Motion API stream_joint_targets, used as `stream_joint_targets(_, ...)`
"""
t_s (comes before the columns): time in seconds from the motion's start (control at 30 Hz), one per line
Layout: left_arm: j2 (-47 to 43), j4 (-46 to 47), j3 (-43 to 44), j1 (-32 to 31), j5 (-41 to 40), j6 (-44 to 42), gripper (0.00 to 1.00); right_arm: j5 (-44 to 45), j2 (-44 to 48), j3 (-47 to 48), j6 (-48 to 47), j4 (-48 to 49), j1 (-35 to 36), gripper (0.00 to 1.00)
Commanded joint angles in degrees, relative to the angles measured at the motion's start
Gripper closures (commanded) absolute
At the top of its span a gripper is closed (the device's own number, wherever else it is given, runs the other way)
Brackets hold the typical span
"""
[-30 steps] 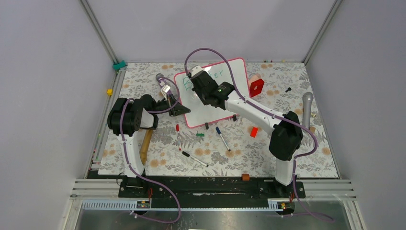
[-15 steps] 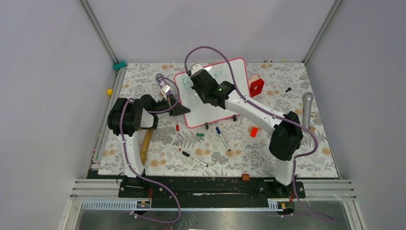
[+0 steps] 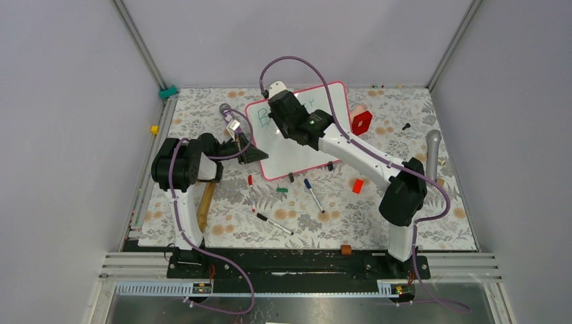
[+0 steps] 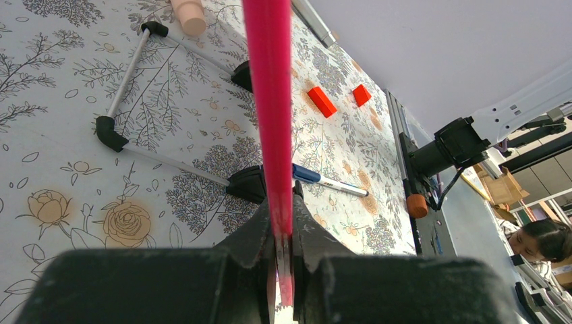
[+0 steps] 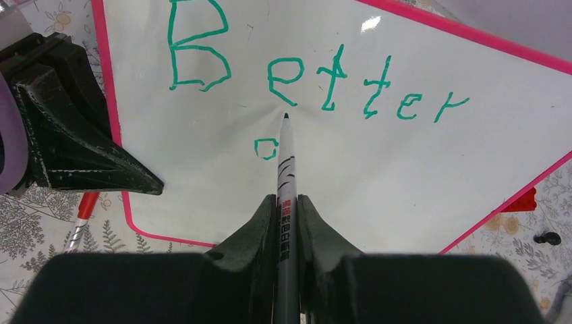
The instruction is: Write a sentence on the whiteboard
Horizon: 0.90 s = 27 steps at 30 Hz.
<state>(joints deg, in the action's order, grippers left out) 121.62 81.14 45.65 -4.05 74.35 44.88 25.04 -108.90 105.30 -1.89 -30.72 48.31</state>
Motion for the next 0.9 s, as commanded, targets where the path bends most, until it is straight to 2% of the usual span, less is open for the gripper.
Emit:
stream_joint_targets(0.0, 1.58, 2.49, -0.21, -1.15, 7.91, -4.98, 1.0, 2.02, -0.14, 2.84, -0.63, 0.53, 0.11, 1.0)
stream_joint_targets(0.87, 1.6, 2.52, -0.18, -1.16, 7.84, -4.96, 1.0, 2.4, -2.98, 2.01, -0.38, 0.26, 0.11, 1.0)
